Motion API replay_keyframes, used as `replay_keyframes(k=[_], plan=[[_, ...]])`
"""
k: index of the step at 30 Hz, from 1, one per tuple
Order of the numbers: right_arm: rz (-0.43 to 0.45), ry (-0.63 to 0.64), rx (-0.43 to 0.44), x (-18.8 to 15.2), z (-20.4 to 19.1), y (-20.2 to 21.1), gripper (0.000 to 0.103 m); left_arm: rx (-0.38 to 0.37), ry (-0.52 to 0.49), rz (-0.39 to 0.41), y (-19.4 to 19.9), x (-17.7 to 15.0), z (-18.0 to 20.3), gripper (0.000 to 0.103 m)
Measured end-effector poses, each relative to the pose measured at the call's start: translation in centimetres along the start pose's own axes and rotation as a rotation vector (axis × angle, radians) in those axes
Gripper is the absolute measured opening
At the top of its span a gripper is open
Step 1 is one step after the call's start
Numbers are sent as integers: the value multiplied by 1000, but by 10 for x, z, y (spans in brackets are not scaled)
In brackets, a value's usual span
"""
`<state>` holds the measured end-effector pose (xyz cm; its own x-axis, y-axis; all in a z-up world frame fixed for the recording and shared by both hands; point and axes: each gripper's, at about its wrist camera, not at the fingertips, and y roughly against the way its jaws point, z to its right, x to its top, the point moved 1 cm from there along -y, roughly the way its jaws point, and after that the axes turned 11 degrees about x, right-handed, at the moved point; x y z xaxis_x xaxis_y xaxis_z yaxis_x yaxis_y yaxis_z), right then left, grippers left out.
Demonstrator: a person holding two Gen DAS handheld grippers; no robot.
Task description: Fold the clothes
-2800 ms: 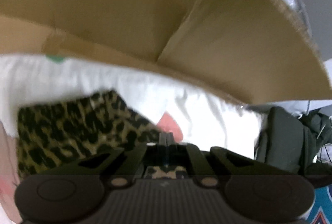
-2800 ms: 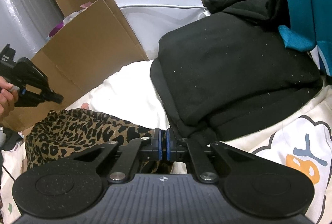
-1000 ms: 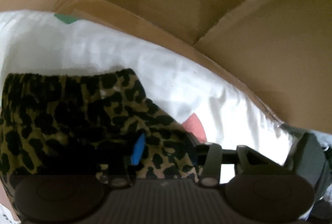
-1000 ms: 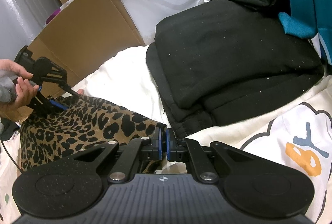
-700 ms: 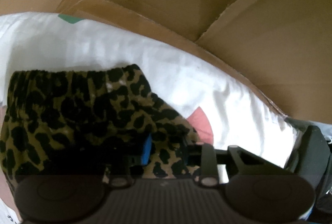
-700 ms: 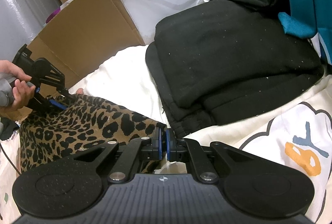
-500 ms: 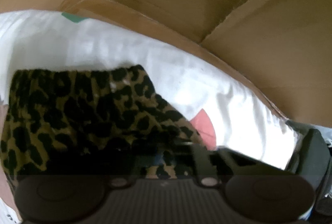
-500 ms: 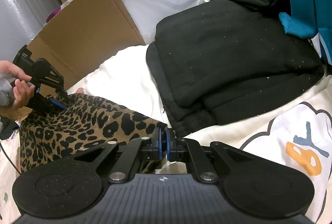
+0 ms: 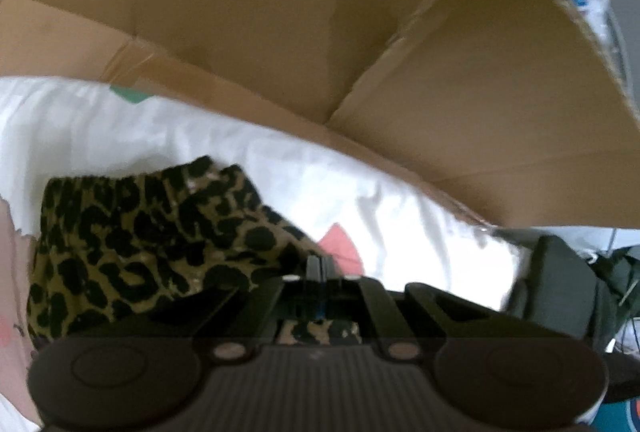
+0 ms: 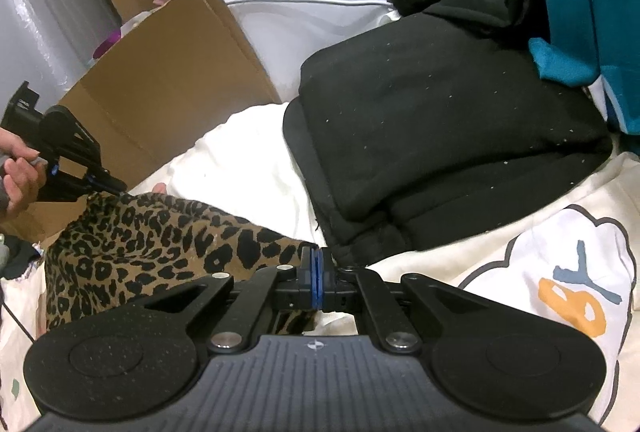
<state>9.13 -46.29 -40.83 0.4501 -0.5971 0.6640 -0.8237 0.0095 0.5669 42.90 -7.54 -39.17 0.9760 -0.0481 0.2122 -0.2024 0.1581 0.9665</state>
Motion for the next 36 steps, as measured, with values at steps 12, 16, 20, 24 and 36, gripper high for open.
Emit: replay_keyframes(k=[12,16,20,24,36], plan=[[-5,-5,36,4,-4,1,24,-26,-13,-4,2,15,29,0],[-8,-5,28,3,-2,-5,39,-21,-26,-4,-2,14,28,0],[-22,7,29,2,-1,-14,39,-23,-34,-2,-3,14,27,0],[-36,12,29,2,1,-24,4,-26,-36,-1,-1,14,28,0],[-2,61,-17,2,-5,-12,2,-59,5,17,-2,19,31,0]])
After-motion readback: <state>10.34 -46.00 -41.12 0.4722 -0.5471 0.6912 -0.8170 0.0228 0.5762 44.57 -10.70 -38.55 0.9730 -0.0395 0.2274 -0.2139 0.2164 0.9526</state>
